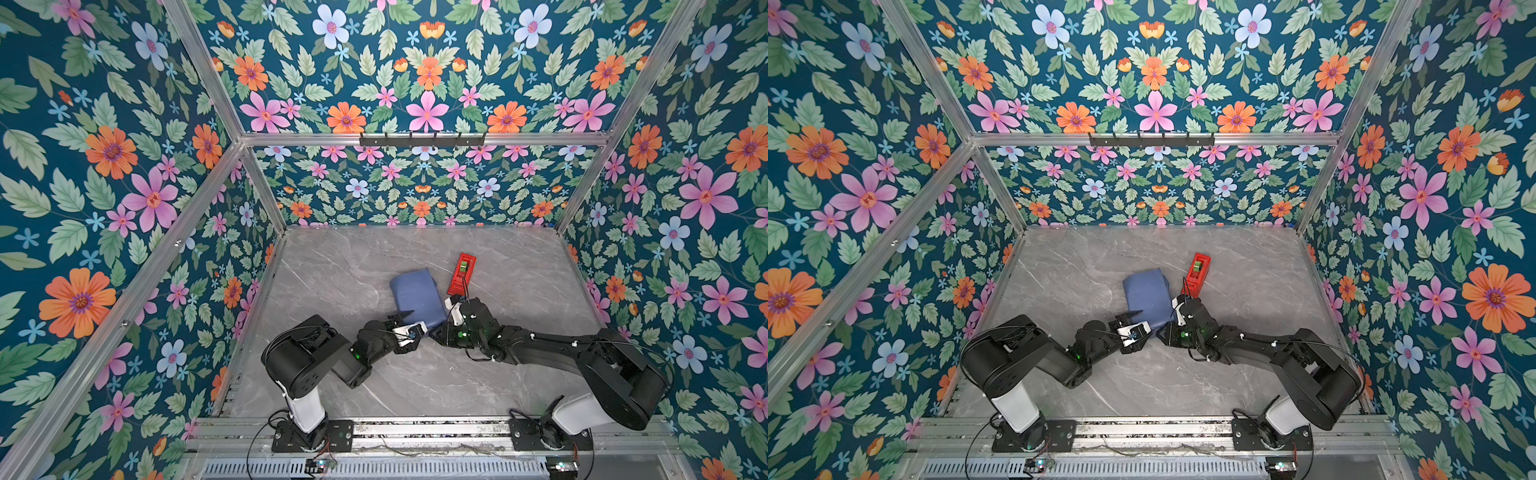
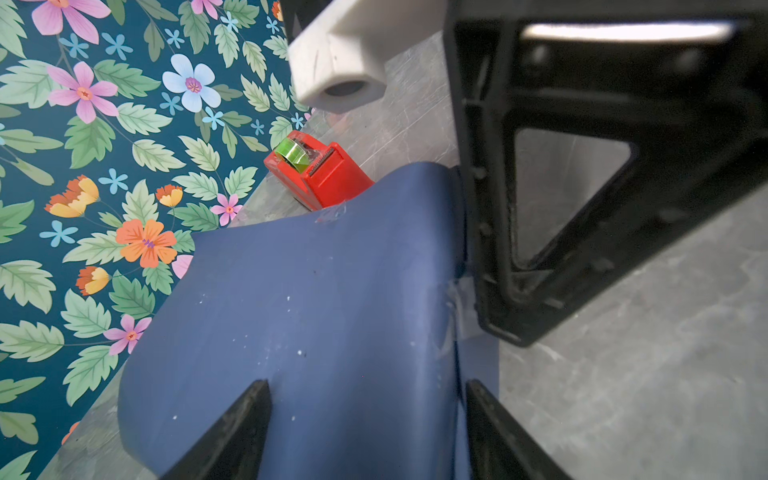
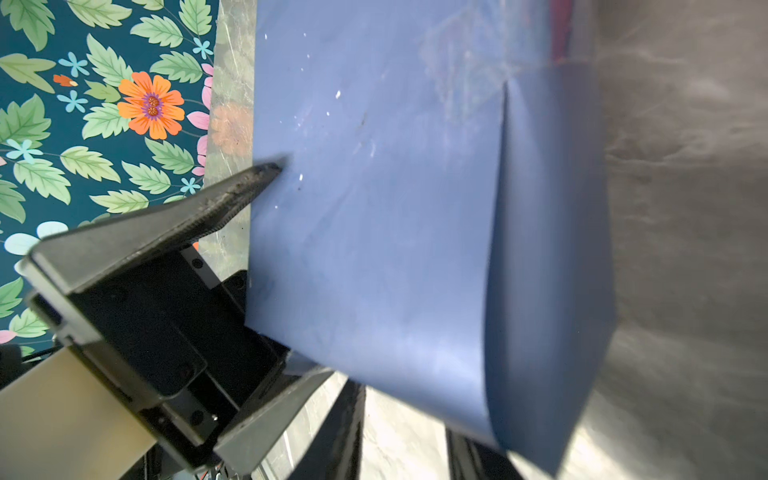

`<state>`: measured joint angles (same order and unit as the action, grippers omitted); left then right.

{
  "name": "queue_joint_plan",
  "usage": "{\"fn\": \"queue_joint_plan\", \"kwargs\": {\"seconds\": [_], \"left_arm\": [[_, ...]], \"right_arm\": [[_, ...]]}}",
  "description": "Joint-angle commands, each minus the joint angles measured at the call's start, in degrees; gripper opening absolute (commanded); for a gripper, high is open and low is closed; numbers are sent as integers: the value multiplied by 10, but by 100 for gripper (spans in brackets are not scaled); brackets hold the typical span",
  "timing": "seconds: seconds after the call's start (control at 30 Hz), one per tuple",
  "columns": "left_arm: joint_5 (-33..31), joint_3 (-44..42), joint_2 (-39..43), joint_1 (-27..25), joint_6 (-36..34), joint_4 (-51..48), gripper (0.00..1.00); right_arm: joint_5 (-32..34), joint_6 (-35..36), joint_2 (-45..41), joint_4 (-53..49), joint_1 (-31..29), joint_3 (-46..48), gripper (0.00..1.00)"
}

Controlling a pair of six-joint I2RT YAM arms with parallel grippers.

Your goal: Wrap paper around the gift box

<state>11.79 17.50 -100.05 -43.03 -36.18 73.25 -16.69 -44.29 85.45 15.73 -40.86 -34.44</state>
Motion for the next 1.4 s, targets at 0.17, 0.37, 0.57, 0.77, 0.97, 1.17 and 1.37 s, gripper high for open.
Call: {"fn": "queue_joint_plan", "kwargs": {"seconds": [0.17, 0.37, 0.57, 0.77, 0.97, 1.17, 1.37], "left_arm": [[1, 0, -3, 1, 12, -14, 74], [1, -1, -2, 0, 11, -13, 74], [2, -2, -1, 0, 11, -11, 74], [4, -1, -1, 0, 12, -12, 74], [4, -2, 1, 1, 11, -11, 74], [4, -2, 1, 1, 11, -12, 74], [5, -2, 0, 1, 11, -11, 74]], "right_arm": [[28, 25, -44, -65, 3, 14, 36], [46, 45, -97, -101, 5, 31, 37], [52, 54, -104, -73, -28, 15, 32], [37, 57, -56, -28, -36, -11, 22], [39, 54, -9, 12, -37, -26, 16], [57, 53, 15, 24, -37, -34, 12], [74, 56, 23, 23, -37, -35, 11]]}}
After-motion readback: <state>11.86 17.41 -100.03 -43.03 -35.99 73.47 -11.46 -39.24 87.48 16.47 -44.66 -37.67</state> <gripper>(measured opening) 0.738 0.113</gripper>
